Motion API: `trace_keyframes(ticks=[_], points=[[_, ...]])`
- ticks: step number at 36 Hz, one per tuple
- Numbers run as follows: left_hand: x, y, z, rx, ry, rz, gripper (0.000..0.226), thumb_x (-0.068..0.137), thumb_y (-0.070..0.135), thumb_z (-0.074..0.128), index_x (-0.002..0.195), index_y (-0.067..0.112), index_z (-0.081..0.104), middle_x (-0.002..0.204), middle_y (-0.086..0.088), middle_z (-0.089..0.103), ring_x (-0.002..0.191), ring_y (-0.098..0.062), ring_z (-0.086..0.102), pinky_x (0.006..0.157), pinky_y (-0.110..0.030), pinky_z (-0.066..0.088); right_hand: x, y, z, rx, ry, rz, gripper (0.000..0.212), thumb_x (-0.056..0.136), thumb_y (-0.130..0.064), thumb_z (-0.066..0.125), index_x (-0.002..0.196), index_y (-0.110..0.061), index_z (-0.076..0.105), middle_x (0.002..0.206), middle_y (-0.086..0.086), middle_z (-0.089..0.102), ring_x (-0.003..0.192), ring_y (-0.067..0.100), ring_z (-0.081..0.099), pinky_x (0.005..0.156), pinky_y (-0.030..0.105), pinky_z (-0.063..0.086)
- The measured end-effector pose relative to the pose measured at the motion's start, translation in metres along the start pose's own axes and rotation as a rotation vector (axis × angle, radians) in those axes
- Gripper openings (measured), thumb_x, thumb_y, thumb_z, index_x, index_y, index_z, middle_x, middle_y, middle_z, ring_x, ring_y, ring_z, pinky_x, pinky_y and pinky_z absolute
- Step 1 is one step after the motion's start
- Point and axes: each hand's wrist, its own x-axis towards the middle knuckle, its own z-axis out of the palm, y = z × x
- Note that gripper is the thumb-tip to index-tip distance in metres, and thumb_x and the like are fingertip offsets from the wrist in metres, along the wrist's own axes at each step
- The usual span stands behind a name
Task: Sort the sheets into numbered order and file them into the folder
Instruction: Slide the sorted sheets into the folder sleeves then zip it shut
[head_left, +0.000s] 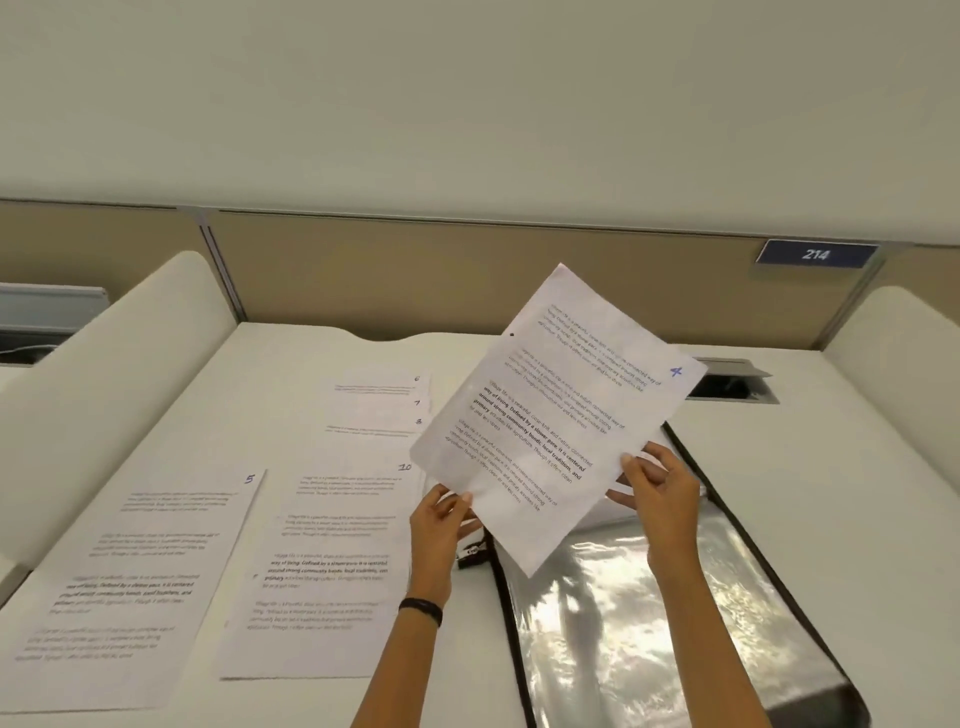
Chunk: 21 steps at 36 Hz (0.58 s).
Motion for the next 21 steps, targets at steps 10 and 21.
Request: trace_keyframes(ticks=[10,21], points=[[-0.01,-0.02,0.032,0.081,-0.051,-0.025,0.018,0.09,0.002,0.06,0.107,0.009,0.063,0.094,-0.008,0.072,0.086,-0.022,0.069,0.068,-0.025,0.057,0.012,0.001,-0.063,-0.097,-0.009,0.105,0.016,0.088,-0.002,0.061,0.104,-0.001,0.059,0.076,0.01,0.066,0.069,0.023,0.066,0.054,0.028,0.058],[-0.018,-0.047,0.076,0.199,-0.115,-0.076,0.014,0.091,0.01,0.061,0.103,0.017,0.063,0.099,-0.009,0.07,0.085,-0.028,0.069,0.06,-0.028,0.057,0.028,0.016,-0.127,-0.24,0.044,0.137,0.028,0.086,-0.01,0.067,0.101,0.012,0.06,0.087,0.031,0.063,0.074,0.027,0.069,0.057,0.036,0.059]])
